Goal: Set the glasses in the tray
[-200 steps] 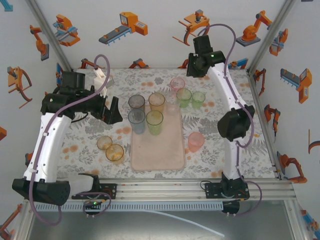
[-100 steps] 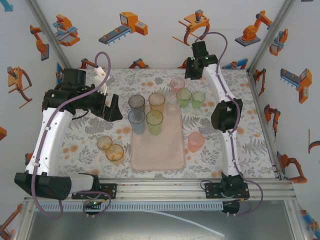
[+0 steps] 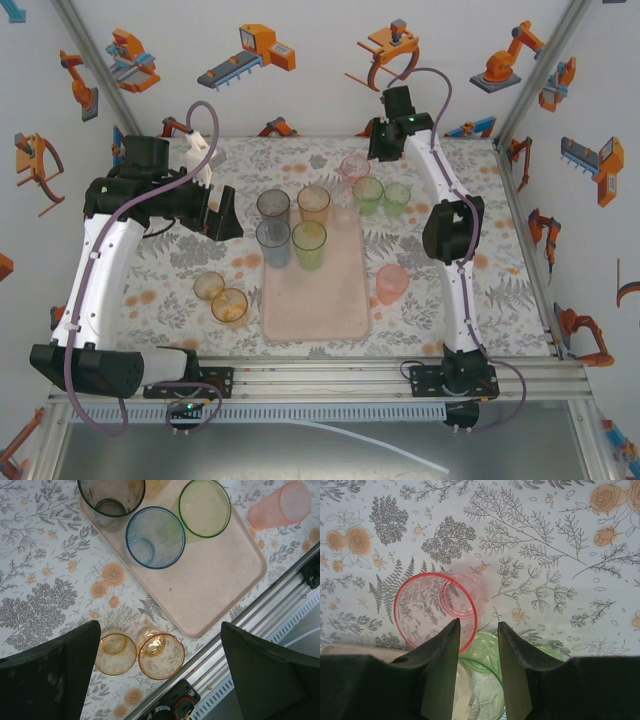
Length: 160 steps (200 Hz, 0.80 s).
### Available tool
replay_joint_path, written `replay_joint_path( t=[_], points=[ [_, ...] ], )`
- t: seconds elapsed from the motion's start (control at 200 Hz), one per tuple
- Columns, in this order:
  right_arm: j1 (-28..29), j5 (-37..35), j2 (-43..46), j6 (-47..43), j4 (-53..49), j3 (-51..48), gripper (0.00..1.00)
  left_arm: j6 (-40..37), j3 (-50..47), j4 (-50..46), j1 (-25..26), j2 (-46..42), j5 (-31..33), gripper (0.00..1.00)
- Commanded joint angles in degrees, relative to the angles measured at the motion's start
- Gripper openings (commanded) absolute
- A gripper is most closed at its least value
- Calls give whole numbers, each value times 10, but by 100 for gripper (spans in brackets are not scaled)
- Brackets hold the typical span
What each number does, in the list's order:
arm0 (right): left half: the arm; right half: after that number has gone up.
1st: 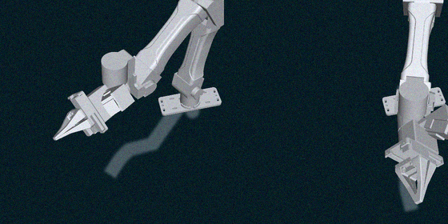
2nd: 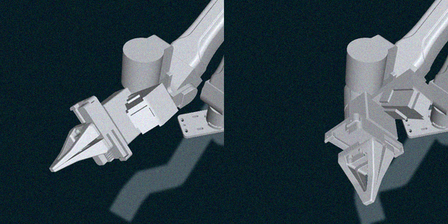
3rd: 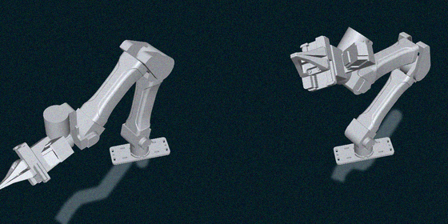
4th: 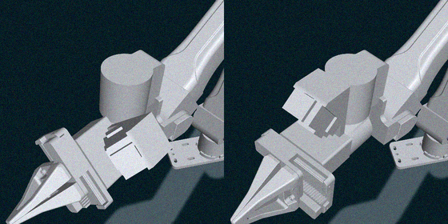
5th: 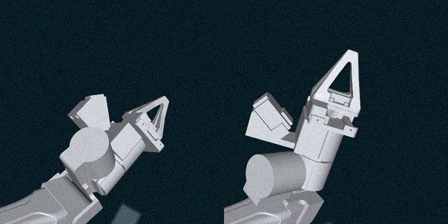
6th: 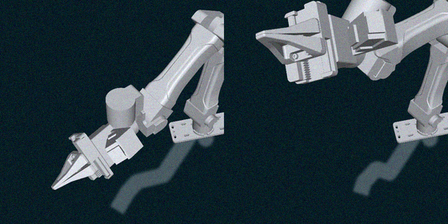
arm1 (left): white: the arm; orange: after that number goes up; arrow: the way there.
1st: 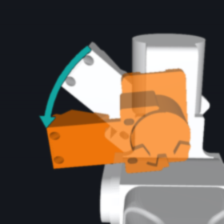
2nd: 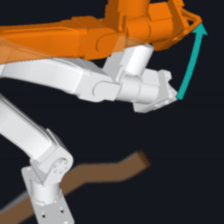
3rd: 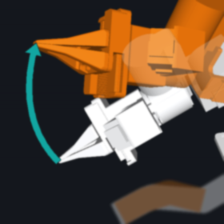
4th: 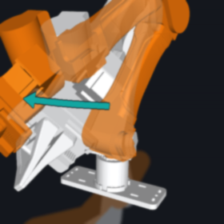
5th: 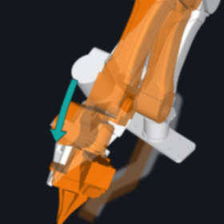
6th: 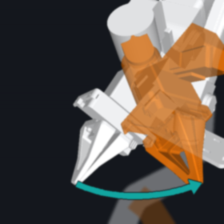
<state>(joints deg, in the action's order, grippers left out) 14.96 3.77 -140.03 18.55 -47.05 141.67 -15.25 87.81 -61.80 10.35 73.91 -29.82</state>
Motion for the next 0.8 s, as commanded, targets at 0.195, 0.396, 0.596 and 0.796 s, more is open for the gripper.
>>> replay_joint_path(
  t=[0.195, 0.396, 0.596, 0.796],
  points=[
    [-2, 13, -23, -2, 15, 0, 36, 6, 17, -11, -7, 2, -11, 97],
    [-2, 14, -32, -4, 15, 2, 35, 5, 16, -10, -8, 4, -9, 97],
    [-4, 15, -42, -4, 14, 6, 35, 6, 18, -10, -9, 6, -9, 97],
    [-8, 15, -52, -1, 9, 14, 32, 5, 17, -9, -9, 9, -9, 97]
  ],
)
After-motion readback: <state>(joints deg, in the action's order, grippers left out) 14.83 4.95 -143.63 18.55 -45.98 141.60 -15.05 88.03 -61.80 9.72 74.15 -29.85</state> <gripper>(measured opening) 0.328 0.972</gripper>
